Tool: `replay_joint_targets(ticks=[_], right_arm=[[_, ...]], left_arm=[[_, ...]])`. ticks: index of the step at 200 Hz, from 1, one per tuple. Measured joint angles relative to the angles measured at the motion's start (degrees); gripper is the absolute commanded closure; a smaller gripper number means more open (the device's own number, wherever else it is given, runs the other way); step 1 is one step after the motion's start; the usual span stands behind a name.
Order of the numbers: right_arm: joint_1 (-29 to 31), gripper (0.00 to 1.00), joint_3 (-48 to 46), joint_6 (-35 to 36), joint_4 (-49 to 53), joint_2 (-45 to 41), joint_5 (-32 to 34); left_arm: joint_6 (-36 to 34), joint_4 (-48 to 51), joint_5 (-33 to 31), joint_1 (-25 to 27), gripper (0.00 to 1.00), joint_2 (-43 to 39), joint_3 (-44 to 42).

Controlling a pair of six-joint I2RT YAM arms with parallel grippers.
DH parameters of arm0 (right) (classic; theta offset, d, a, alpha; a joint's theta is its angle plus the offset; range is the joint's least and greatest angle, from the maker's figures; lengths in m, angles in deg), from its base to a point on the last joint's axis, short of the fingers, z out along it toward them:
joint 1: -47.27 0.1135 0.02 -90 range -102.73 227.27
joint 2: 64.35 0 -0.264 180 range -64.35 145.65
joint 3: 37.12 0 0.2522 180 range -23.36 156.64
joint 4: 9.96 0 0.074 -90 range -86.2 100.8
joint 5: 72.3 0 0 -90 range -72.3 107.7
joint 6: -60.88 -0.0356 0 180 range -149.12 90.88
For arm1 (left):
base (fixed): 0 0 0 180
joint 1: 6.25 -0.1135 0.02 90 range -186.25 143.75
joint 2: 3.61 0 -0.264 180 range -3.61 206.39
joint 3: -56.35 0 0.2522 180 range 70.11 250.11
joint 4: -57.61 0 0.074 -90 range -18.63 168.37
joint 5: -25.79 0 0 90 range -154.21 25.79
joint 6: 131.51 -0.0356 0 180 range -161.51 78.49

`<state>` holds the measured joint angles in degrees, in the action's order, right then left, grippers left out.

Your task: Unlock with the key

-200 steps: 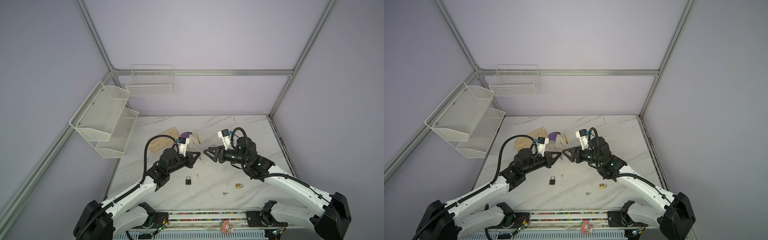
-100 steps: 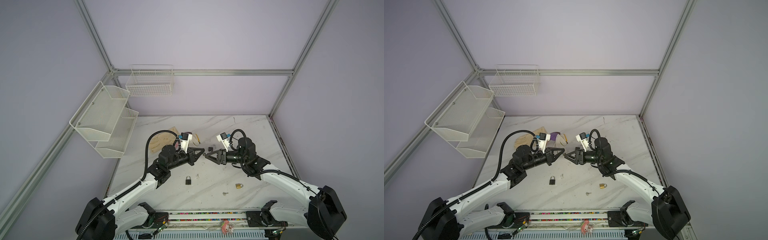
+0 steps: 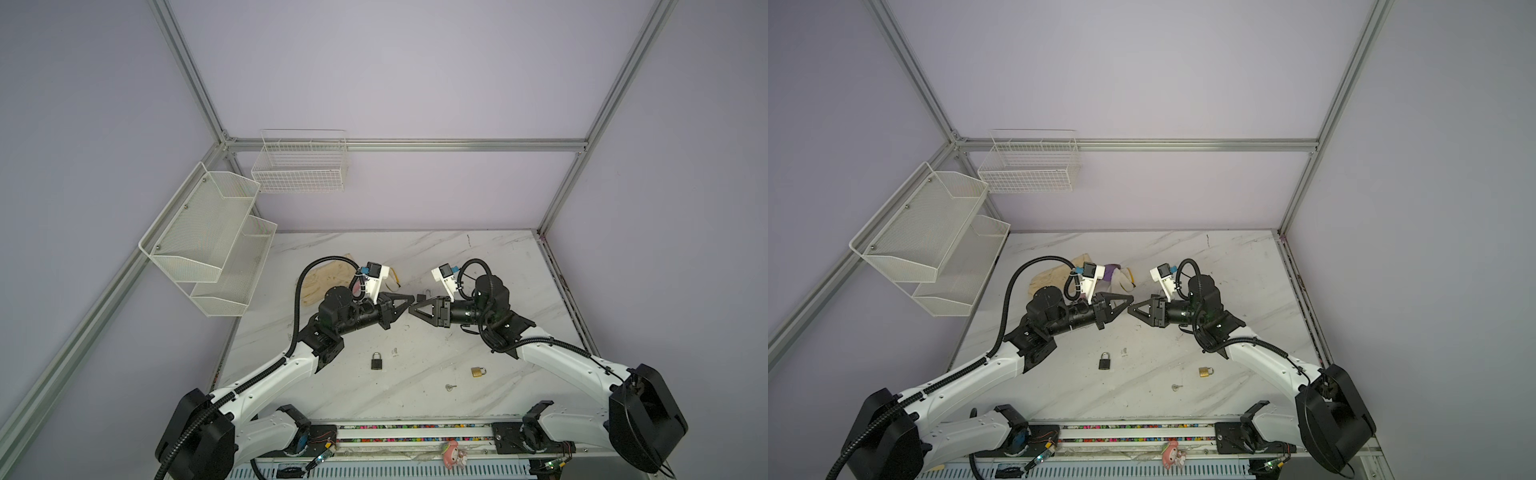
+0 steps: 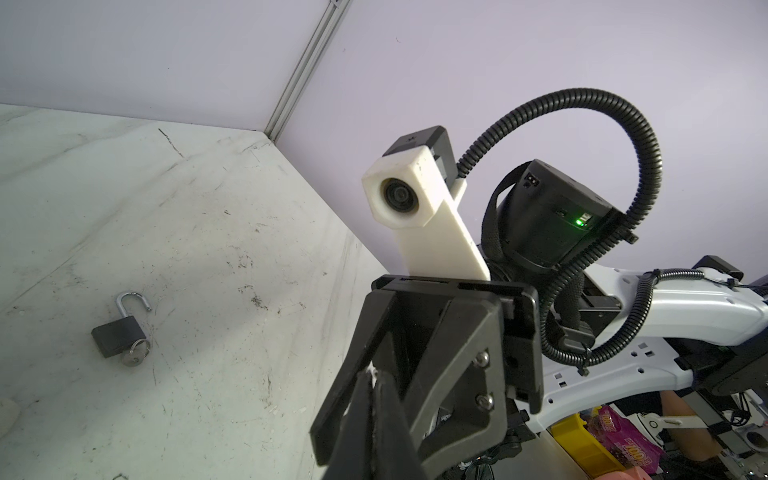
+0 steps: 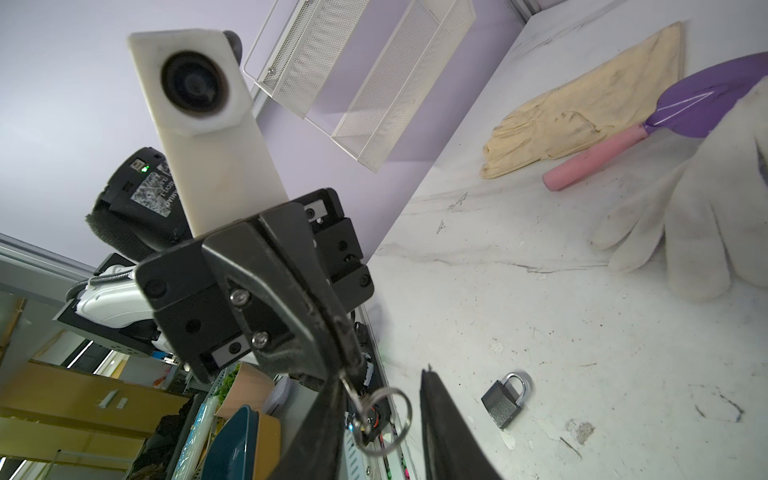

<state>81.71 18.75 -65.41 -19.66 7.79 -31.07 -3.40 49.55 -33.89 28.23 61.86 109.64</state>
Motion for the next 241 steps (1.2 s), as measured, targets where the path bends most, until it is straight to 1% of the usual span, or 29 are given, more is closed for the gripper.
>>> replay_joint_targets(ticks=[37, 48, 69, 86, 98, 121, 134, 138, 152, 159, 164, 168, 187, 205, 221, 241], right_arm=[[-0.02, 0.76, 0.00, -0.37, -0.35, -0.59, 0.02], [-0.02, 0.80, 0.00, -0.50, -0.52, -0.74, 0.00], [-0.02, 0.82, 0.00, -0.55, -1.03, -0.90, -0.04], [-0.02, 0.89, 0.00, -0.50, -1.46, -0.90, -0.09], [-0.02, 0.91, 0.00, -0.61, -1.60, -0.90, -0.28], [0.00, 0.99, 0.00, -0.59, -1.95, -0.90, -0.44], [-0.02, 1.00, -0.02, -0.61, -2.03, -0.90, -0.46], [-0.02, 1.00, -0.02, -0.61, -2.05, -0.90, -0.44], [-0.02, 1.00, -0.02, -0.61, -2.05, -0.92, -0.35], [-0.02, 1.00, -0.02, -0.66, -2.05, -0.96, -0.13], [-0.04, 1.00, -0.04, -0.70, -2.05, -1.03, 0.24], [-0.09, 1.00, -0.04, -0.70, -2.05, -1.07, 0.33], [-0.33, 1.00, -0.48, -0.52, -1.40, -1.66, 2.25], [-0.35, 1.00, -1.03, 0.68, 0.39, -2.23, 5.27], [-0.37, 1.00, -1.64, 2.12, 2.32, -2.29, 7.98], [-0.37, 1.00, -3.13, 3.63, 4.70, -2.32, 11.61]], left_arm=[[0.33, -0.42, 0.17, 0.00, 1.00, 0.00, 0.00], [0.33, -0.46, 0.17, 0.00, 1.00, 0.00, 0.00], [0.33, -0.63, 0.15, 0.00, 1.00, 0.00, 0.00], [0.31, -0.87, 0.15, 0.00, 1.00, 0.00, 0.00], [0.35, -0.90, 0.13, -0.02, 1.00, 0.00, 0.00], [0.42, -0.92, 0.15, -0.24, 1.00, 0.00, 0.00], [0.42, -1.03, 0.13, -0.24, 1.00, -0.02, 0.00], [0.42, -1.05, 0.13, -0.24, 0.96, -0.02, 0.00], [0.35, -1.03, -0.07, -0.26, 0.67, -0.02, 0.00], [0.42, -0.74, -0.31, -0.35, 0.55, -0.09, 0.00], [0.55, -0.26, -0.57, -0.35, 0.48, -0.22, 0.00], [0.74, -0.04, -0.61, -0.35, 0.46, -0.31, 0.00], [1.49, 2.12, -1.53, -0.52, 0.42, -1.79, 0.00], [2.12, 5.31, -3.89, -0.79, 0.38, -5.62, 0.00], [2.29, 10.03, -7.82, -0.85, 0.36, -9.79, 0.00], [2.60, 19.74, -15.72, -0.90, 0.36, -14.32, 0.00]])
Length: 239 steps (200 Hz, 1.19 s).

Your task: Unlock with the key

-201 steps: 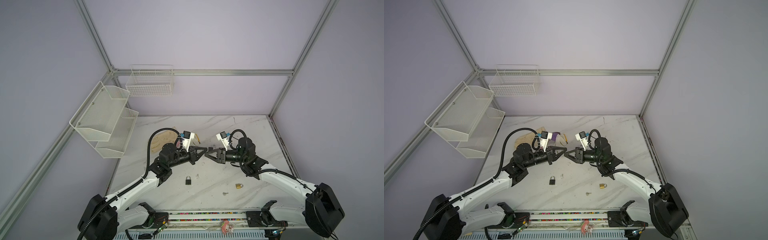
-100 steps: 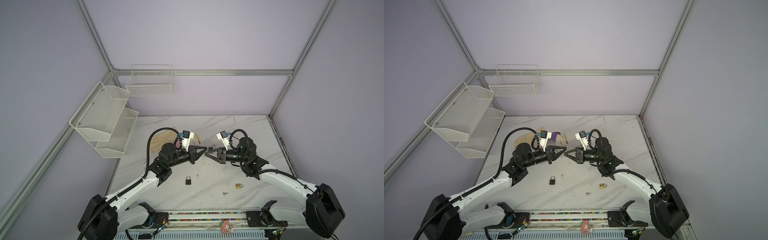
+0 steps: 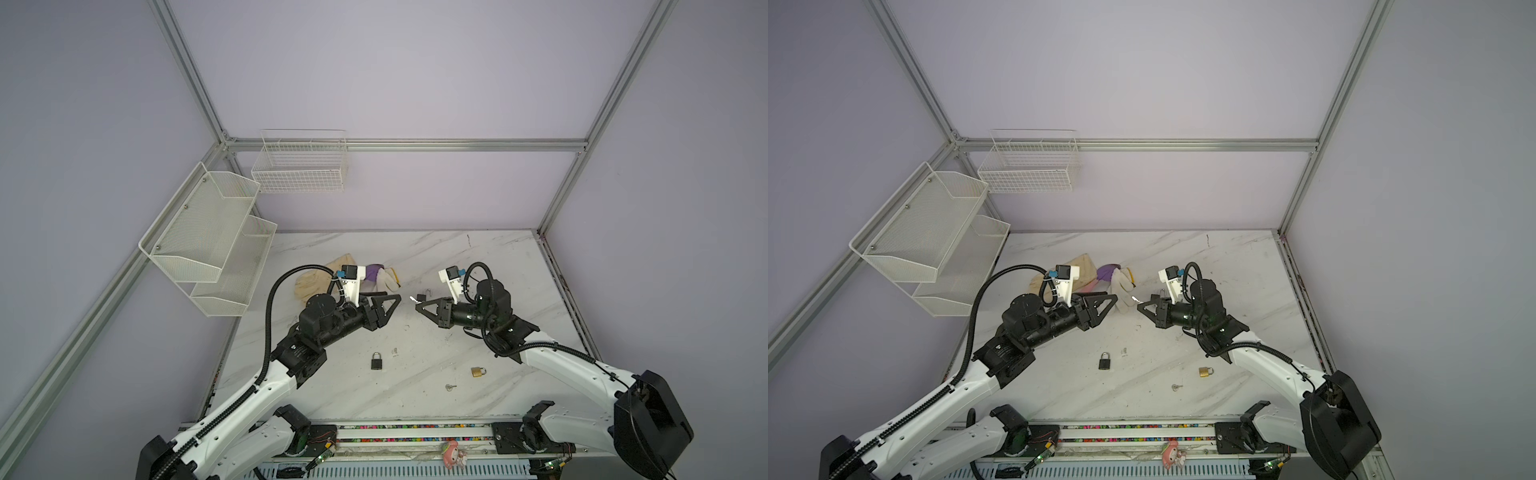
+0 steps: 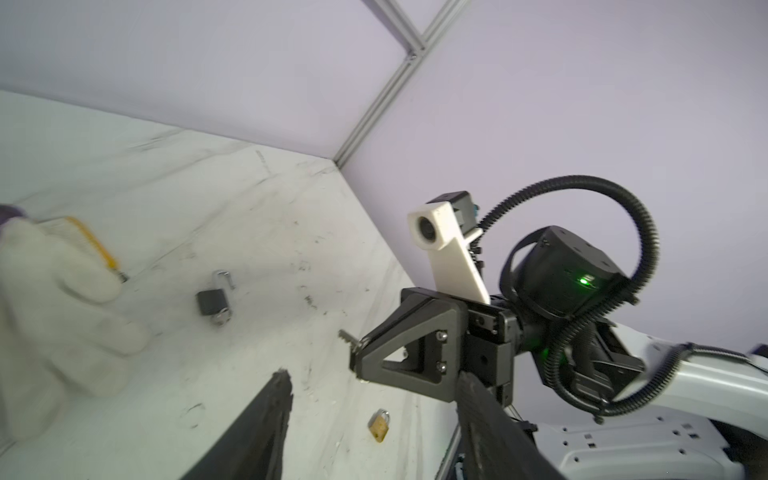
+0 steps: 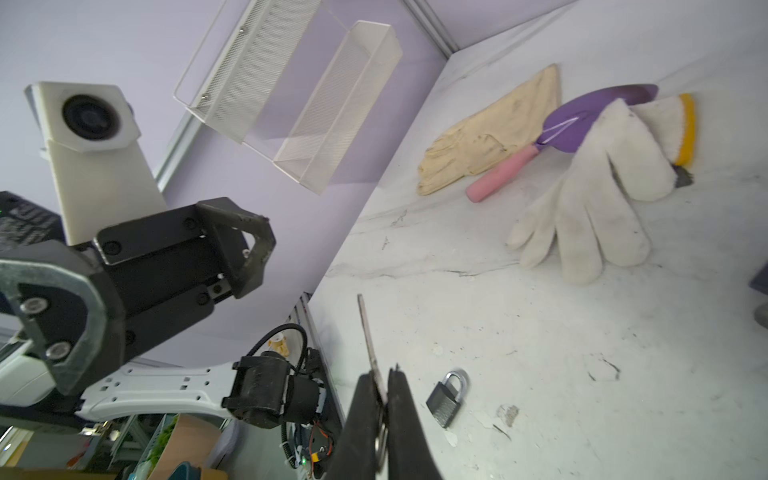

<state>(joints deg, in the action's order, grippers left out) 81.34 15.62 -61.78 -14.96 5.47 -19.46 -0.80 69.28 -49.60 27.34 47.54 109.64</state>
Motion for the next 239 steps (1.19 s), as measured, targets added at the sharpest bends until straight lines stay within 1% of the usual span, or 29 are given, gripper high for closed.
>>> replay_joint_targets(ticks=[12, 22, 44, 64, 91, 134, 177, 239], right_arm=[[0.02, 1.00, -1.40, 0.35, 0.90, -0.22, 2.08], [0.07, 1.00, -3.02, 0.35, 1.11, -0.61, 3.67], [0.63, 1.00, -6.64, -0.50, 1.49, -1.75, 6.80], [1.38, 1.00, -8.66, -1.88, 1.49, -2.01, 7.89], [2.32, 1.00, -9.66, -4.09, 1.51, -1.55, 9.09], [3.52, 1.00, -10.01, -5.66, 1.51, -1.25, 11.26], [3.58, 1.00, -10.03, -5.66, 1.46, -1.25, 11.45], [3.58, 1.00, -10.03, -5.66, 1.42, -1.11, 11.45]], left_arm=[[0.31, 6.14, -4.26, -0.09, 0.36, -0.48, 0.00], [0.61, 10.45, -6.62, -0.09, 0.34, 0.26, 0.00], [0.76, 20.11, -11.15, 0.70, 0.32, 5.44, 0.13], [0.76, 28.63, -15.63, 3.65, 0.30, 11.80, 1.25], [1.25, 36.22, -19.76, 7.39, 0.30, 18.18, 4.42], [3.65, 39.52, -22.49, 11.28, 0.32, 26.73, 8.00], [4.85, 40.57, -23.02, 12.90, 0.36, 34.40, 9.53], [7.76, 41.77, -22.75, 14.23, 0.46, 37.73, 10.16]])
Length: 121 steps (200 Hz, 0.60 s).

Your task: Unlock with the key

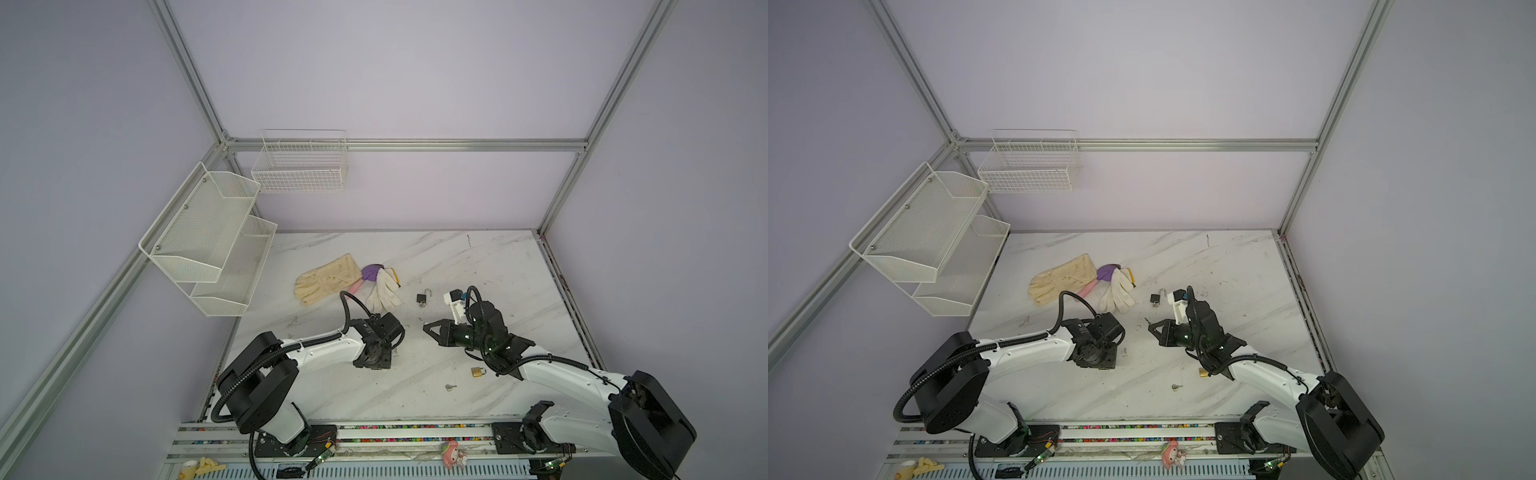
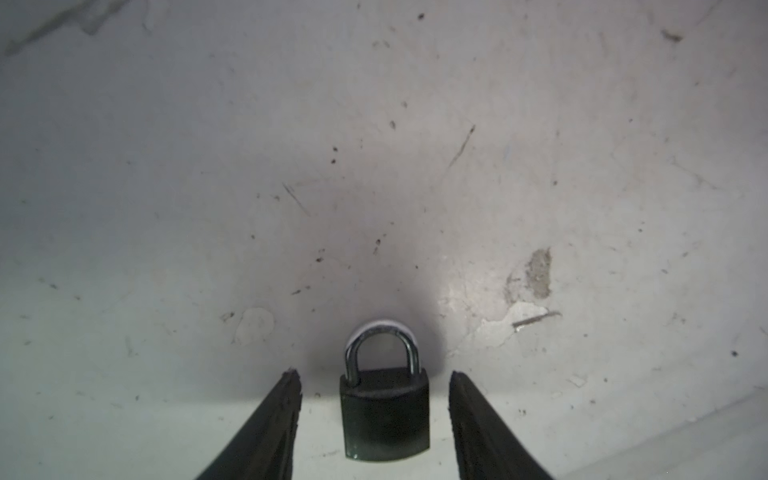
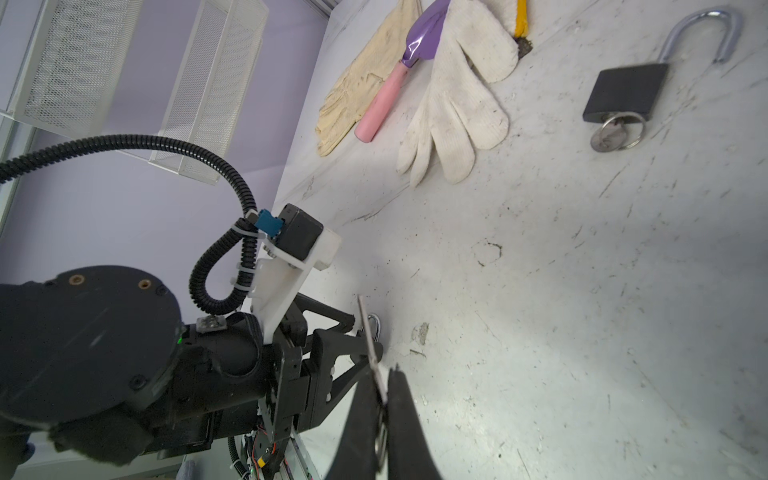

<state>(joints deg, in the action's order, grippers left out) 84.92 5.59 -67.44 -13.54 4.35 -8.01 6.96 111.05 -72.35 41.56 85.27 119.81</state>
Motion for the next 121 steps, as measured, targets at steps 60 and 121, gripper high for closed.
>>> replay_joint_targets(ticks=[60, 121], right_arm=[[0.02, 1.00, 0.00, 0.00, 0.04, 1.90, -0.09], [0.02, 1.00, 0.02, -0.02, 0.04, 2.12, -0.15]], left_arm=[[2.58, 1.68, -0.39, 1.51, 0.57, 2.67, 1.60], [4.96, 2.36, -0.44, 2.19, 0.63, 2.67, 1.64]])
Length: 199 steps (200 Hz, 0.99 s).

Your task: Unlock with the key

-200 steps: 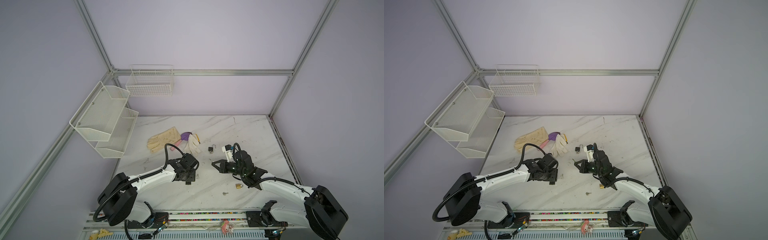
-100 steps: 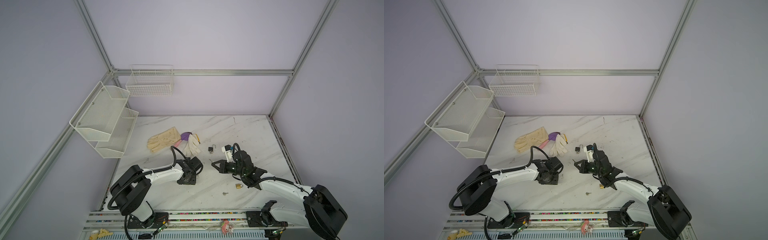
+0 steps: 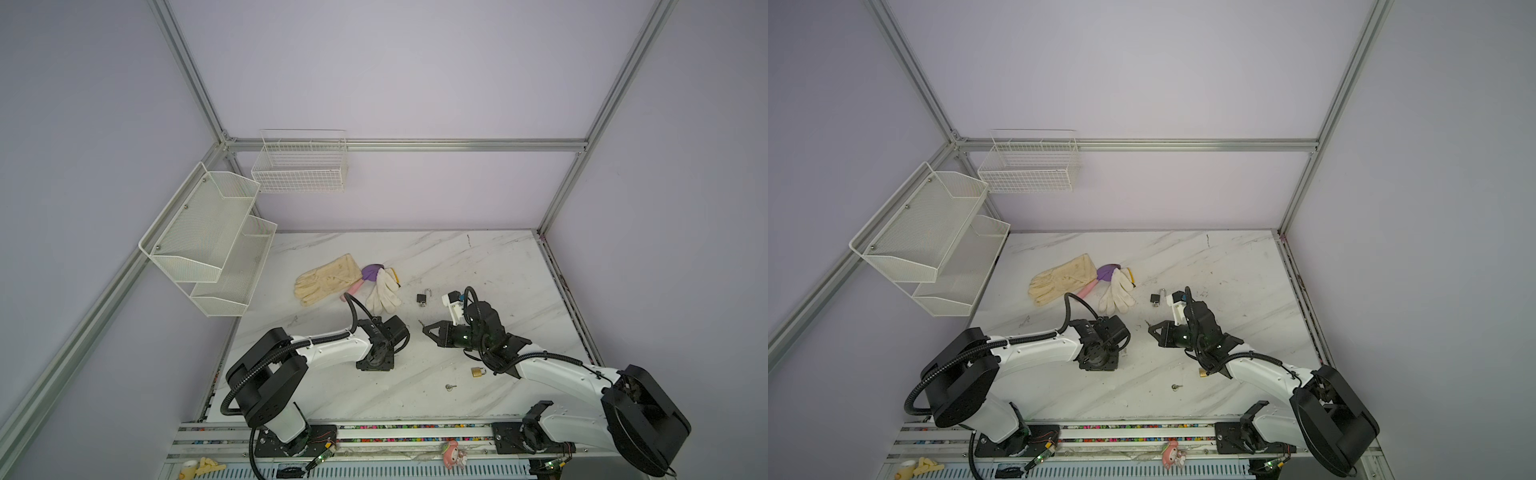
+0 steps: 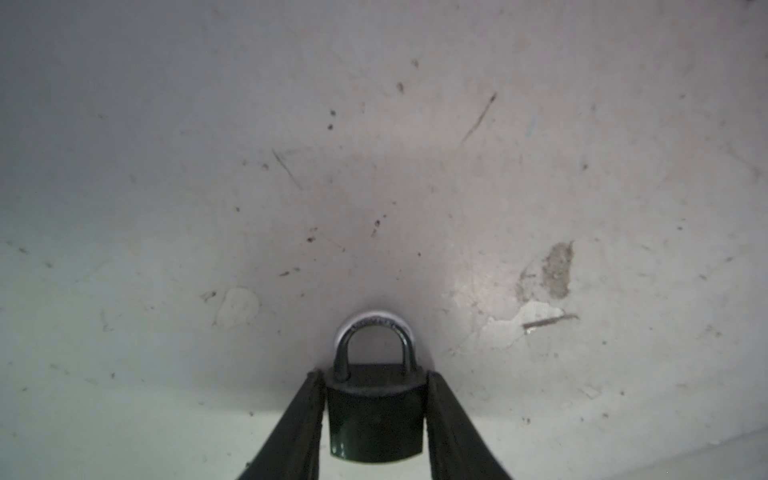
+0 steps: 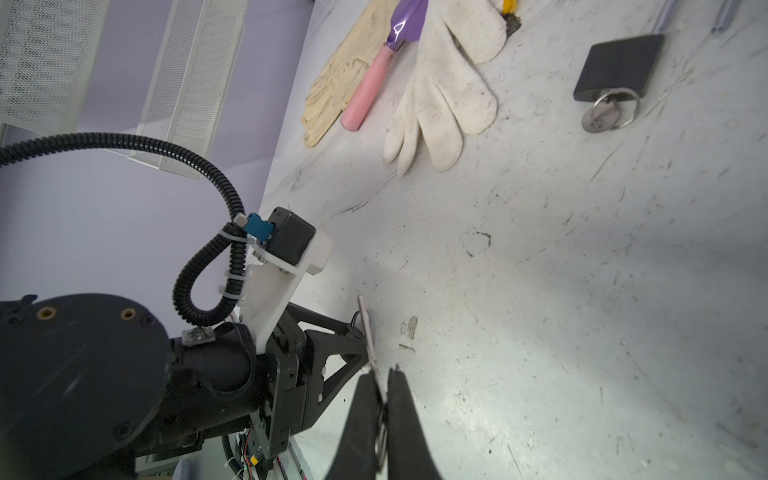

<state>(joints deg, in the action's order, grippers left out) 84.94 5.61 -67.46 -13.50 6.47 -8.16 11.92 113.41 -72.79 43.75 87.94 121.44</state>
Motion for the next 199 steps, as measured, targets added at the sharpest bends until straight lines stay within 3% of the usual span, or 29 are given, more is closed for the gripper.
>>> replay_joint_targets(ticks=[37, 101, 199], right_arm=[[0.00, 1.00, 0.00, -0.04, 0.02, 0.00, 0.13], [0.11, 1.00, 0.00, -0.07, 0.07, 0.00, 0.59], [10.75, 1.00, -0.79, -7.48, -6.60, 5.18, 7.52]], left_arm=[[3.17, 0.13, 0.28, 0.42, 0.68, -0.20, -0.02], [8.07, -0.13, 0.42, -0.26, 0.89, -0.37, 0.00], [11.74, 0.96, 0.81, -9.57, 0.93, -2.67, 9.64]])
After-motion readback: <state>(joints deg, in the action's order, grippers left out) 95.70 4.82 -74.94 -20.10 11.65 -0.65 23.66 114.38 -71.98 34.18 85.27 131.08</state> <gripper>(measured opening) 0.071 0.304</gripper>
